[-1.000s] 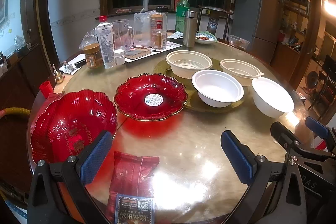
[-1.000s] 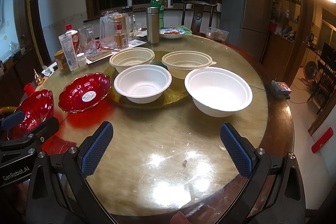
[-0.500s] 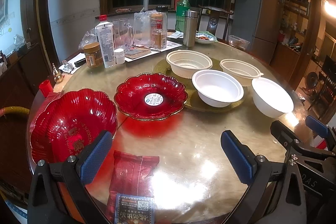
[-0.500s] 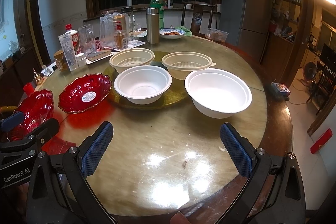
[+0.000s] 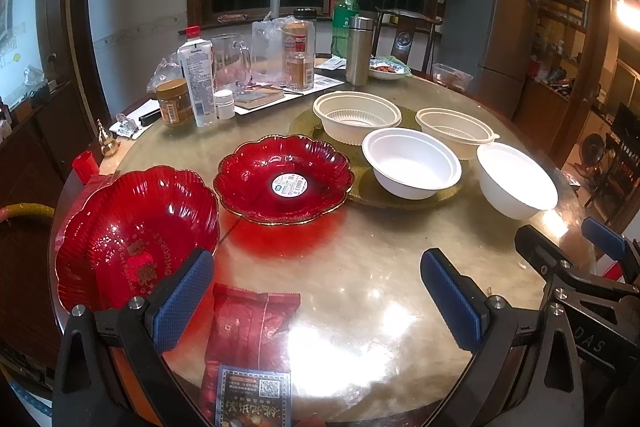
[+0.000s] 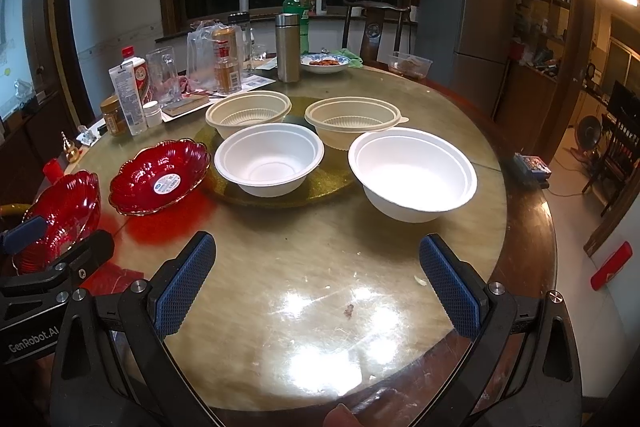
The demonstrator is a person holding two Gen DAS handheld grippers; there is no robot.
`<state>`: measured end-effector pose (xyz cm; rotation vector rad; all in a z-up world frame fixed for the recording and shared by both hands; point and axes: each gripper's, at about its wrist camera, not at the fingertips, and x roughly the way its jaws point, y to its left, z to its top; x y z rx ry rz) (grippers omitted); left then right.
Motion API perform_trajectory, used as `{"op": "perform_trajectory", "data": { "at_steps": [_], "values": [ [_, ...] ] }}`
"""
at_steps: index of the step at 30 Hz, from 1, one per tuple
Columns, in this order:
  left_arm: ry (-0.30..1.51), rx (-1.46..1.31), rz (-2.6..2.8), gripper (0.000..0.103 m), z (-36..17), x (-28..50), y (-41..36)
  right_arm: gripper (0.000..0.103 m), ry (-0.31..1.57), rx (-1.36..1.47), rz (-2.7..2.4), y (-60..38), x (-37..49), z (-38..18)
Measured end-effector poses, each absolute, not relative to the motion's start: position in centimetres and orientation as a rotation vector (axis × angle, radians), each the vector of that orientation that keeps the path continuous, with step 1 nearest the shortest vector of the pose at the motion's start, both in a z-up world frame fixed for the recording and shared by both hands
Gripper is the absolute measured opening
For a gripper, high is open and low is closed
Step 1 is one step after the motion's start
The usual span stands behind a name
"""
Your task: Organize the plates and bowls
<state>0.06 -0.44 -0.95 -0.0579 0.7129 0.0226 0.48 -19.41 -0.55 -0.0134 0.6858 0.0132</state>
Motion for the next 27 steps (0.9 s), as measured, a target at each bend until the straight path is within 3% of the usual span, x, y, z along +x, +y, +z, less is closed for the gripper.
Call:
{"op": "perform_trajectory", "data": {
  "at_steps": [27],
  "values": [
    [0.713,-0.079,0.013,0.103,-0.85,-0.38,0.02,0.103,0.686,-0.015,0.014,-19.22,0.30,-0.25]
  ]
}}
